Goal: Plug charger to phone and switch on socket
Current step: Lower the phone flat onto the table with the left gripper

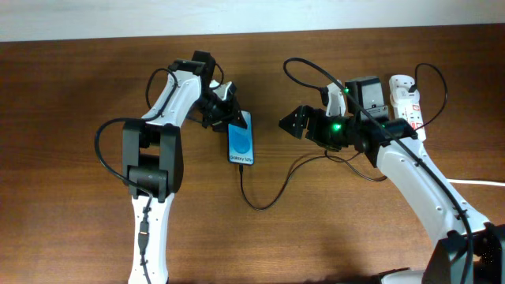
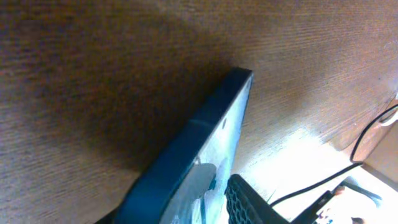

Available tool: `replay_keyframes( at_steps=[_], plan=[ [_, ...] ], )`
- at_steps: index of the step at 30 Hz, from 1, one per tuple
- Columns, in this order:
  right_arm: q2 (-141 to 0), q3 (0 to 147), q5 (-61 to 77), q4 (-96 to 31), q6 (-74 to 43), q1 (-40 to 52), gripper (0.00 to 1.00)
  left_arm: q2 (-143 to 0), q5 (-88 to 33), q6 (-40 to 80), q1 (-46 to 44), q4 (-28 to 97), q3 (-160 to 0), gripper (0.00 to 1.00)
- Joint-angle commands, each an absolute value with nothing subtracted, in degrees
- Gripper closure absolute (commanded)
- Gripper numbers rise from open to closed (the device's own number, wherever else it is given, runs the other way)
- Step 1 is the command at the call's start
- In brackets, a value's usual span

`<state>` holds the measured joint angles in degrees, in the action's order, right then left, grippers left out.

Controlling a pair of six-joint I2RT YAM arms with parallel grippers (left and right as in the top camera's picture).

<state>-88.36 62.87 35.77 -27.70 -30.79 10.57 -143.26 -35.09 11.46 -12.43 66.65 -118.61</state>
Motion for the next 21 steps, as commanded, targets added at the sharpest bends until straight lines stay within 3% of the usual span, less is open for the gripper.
replay_keyframes(
  at_steps=[1,13,16,19,21],
  plan=[
    [-88.47,63.31,35.27,-27.75,-29.10,10.48,0.02,-143.57,-27.90,12.88,-12.60,68.20,-118.39,0.62],
    [-88.47,63.31,35.22,-27.73,-28.88,10.48,0.02,-143.57,-7.44,16.69,-12.60,72.73,-123.33,0.56],
    [-88.47,63.31,35.22,-27.73,-28.88,10.48,0.02,-143.57,-8.05,16.67,-12.62,72.51,-123.33,0.41],
    [-88.47,63.31,35.24,-27.75,-28.88,10.48,0.02,-143.57,-10.02,16.67,-12.60,72.51,-123.33,0.34],
    [-88.47,63.31,35.24,-27.75,-28.86,10.48,0.01,-143.57,-10.04,16.67,-12.60,72.44,-123.33,0.35]
  ],
)
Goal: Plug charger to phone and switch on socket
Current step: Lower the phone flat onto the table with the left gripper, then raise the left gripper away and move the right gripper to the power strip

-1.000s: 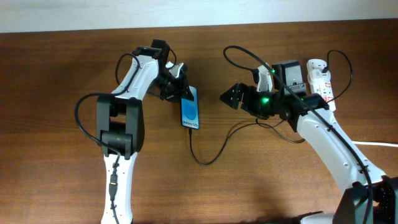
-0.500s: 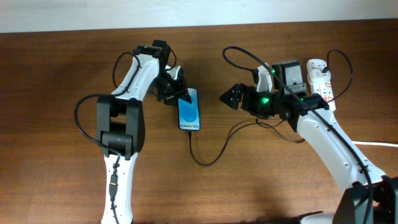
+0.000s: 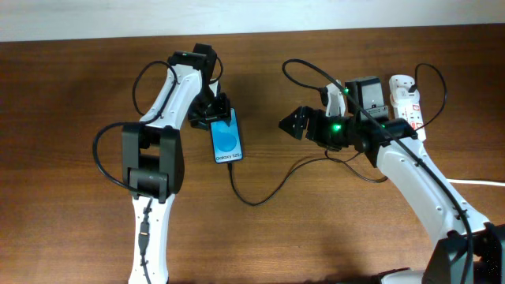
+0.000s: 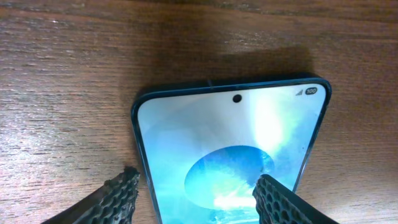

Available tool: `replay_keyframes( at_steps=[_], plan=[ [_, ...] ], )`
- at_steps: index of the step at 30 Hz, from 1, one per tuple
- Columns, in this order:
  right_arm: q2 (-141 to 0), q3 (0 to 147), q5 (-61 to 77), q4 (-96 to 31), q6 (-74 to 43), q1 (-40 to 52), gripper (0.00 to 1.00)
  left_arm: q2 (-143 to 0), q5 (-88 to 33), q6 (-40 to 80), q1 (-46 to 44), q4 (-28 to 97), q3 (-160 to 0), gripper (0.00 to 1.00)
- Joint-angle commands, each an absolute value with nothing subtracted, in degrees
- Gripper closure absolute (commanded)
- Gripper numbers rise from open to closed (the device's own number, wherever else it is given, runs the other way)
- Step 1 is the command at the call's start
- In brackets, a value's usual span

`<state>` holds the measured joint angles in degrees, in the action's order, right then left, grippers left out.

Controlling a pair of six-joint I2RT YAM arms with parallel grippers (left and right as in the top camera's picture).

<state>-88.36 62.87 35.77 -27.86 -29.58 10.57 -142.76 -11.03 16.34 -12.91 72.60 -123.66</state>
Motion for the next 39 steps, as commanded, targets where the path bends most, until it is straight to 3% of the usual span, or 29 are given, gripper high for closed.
replay_keyframes(
  at_steps=[1,7,14,20,24,25,26,27,33,39],
  plan=[
    [-88.47,63.31,35.24,-27.75,-28.67,10.48,0.02,-143.57,-9.76,16.64,-12.60,72.42,-123.33,0.35],
    [-88.09,63.44,35.22,-29.04,-25.63,10.48,0.02,-143.35,-3.33,13.72,-12.05,74.83,-129.21,0.38],
    [-84.25,79.37,19.66,-50.43,-17.26,10.41,0.02,-140.75,-3.22,11.66,-11.07,89.80,-160.66,0.40],
    [-84.16,94.52,6.31,-64.03,-16.71,8.95,0.01,-136.40,-3.18,10.55,-10.98,96.62,-175.09,0.38],
    [-82.06,102.76,7.73,-71.18,-13.87,-2.52,0.01,-134.32,-3.62,9.30,-10.96,96.71,-175.68,0.35],
    [-81.12,103.50,8.40,-72.03,-13.67,-6.61,0.02,-134.32,-3.57,9.30,-10.96,96.71,-175.65,0.27],
    [-80.34,103.57,8.67,-72.36,-13.69,-10.15,0.02,-134.32,-3.57,9.30,-10.96,96.71,-175.41,0.04],
    [-79.64,103.57,8.84,-72.69,-13.69,-15.11,0.02,-134.32,-3.57,9.30,-10.96,96.71,-175.22,0.00],
    [-84.95,103.50,18.59,-69.80,-10.17,-40.95,0.02,-134.32,-3.60,9.30,-10.96,96.71,-175.17,0.01],
    [-99.81,103.50,22.28,-64.90,-9.21,-47.27,0.02,-134.32,-3.60,9.30,-10.98,96.71,-175.17,0.01]
  ],
)
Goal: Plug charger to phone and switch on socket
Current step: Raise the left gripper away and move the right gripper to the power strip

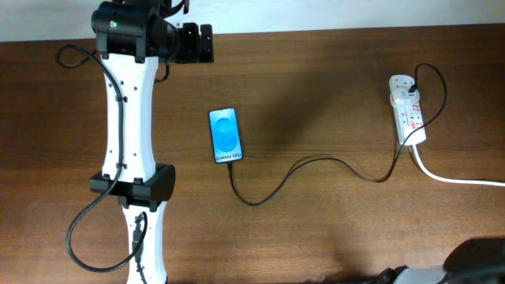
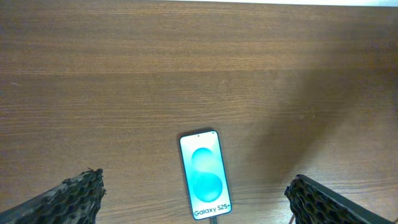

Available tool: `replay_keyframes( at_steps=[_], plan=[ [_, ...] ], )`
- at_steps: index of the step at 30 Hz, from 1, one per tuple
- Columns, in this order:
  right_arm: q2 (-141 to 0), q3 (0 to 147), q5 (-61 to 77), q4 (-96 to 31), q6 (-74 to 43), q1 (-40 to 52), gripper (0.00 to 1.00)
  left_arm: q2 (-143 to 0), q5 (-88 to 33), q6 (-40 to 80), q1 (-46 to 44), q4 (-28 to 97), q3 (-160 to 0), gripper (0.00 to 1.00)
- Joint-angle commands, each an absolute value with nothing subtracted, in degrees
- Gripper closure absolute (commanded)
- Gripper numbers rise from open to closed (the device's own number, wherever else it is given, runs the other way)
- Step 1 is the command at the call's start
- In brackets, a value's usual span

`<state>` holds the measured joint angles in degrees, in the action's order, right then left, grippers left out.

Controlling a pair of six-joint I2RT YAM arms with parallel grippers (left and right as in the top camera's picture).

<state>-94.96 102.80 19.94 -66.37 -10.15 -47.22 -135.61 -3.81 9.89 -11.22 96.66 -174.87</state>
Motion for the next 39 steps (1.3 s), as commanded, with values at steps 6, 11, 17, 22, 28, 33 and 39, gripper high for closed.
replay_keyframes(
  at_steps=[6,11,17,22,28,33,39],
  plan=[
    [-112.18,103.50,28.86,-59.86,-8.88,-46.96,0.02,-134.32,-3.57,9.30,-10.96,96.71,-175.17,0.01],
    [-117.86,103.39,26.13,-55.79,-4.27,-42.22,0.02,-134.32,-3.57,9.30,-10.96,96.71,-175.17,0.01],
    [-124.92,103.39,24.80,-51.83,-3.51,-38.70,0.02,-134.32,-3.60,9.30,-10.98,96.71,-175.17,0.01],
    [-127.66,103.39,24.82,-48.27,-0.21,-37.91,0.02,-134.32,-3.57,9.30,-10.96,96.71,-175.17,0.01],
    [-130.15,103.35,22.87,-47.29,0.67,-35.53,0.02,-134.32,-3.57,9.30,-10.96,96.71,-175.17,0.01],
    [-131.28,103.18,22.50,-46.19,0.67,-34.11,0.02,-134.32,-3.60,9.30,-10.98,96.71,-175.17,0.01],
    [-131.66,101.78,20.71,-44.34,0.67,-33.32,0.02,-134.32,-3.60,9.30,-11.03,96.71,-175.17,0.01]
  ],
)
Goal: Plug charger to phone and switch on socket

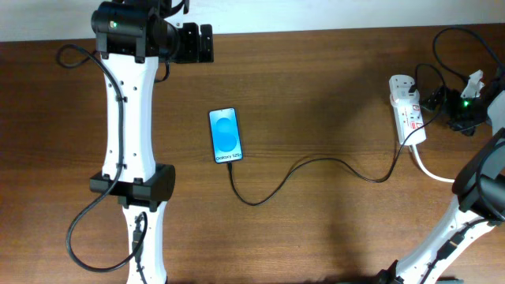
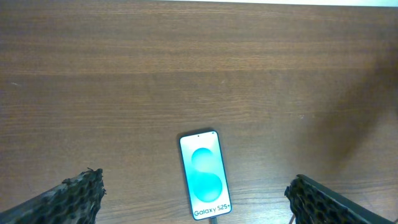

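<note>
The phone (image 1: 225, 136) lies flat, screen lit, left of the table's middle; it also shows in the left wrist view (image 2: 205, 175). A black charger cable (image 1: 316, 164) runs from its near end to the white power strip (image 1: 408, 110) at the far right. My left gripper (image 1: 196, 43) is raised high over the back left, open, its fingers (image 2: 78, 194) wide apart with nothing between them. My right gripper (image 1: 448, 104) sits just right of the power strip; its jaws are too small and dark to read. The switch state cannot be made out.
The strip's white mains lead (image 1: 458, 181) trails off toward the right edge. A loop of black cable (image 1: 438, 79) arches over the strip's far end. The brown wooden table (image 1: 316, 237) ends at a pale wall along the back.
My right arm, out of the overhead view before, now shows at the right edge with its gripper beside the power strip. Left arm, phone and cable have not moved.
First my left gripper was at the phone, which was tipped up on one edge, and my right gripper hovered mid-table. Then the phone lay flat a little further left between my open left fingers. Later the left arm stood raised at the back. Now the right gripper is by the strip.
</note>
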Available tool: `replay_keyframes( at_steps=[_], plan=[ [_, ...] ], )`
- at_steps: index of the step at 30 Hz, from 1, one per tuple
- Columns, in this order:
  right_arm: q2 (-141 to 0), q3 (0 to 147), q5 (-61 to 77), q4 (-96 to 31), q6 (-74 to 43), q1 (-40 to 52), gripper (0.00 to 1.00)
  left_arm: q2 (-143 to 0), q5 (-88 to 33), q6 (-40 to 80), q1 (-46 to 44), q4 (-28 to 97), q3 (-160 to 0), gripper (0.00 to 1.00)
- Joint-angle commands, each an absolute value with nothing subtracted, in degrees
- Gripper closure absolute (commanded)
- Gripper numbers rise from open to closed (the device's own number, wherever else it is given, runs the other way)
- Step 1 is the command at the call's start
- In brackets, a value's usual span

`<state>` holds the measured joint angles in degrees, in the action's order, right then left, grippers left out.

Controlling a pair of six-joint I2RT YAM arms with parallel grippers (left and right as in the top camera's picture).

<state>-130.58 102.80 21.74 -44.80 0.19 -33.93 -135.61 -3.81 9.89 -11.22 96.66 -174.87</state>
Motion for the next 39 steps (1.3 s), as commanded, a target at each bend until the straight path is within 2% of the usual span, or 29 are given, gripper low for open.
replay_keyframes(
  at_steps=[1,25,39],
  plan=[
    [-131.66,101.78,20.69,-44.25,0.67,-33.32,0.02,-134.32,-3.60,9.30,-11.03,96.71,-175.17,0.00],
    [-131.66,97.36,17.39,-39.99,1.04,-31.81,0.02,-134.32,-3.57,9.30,-11.09,96.71,-175.17,0.01],
    [-131.66,97.27,17.21,-42.83,1.32,-30.68,0.02,-134.32,-3.60,9.32,-11.09,96.71,-175.17,0.01]
  ],
)
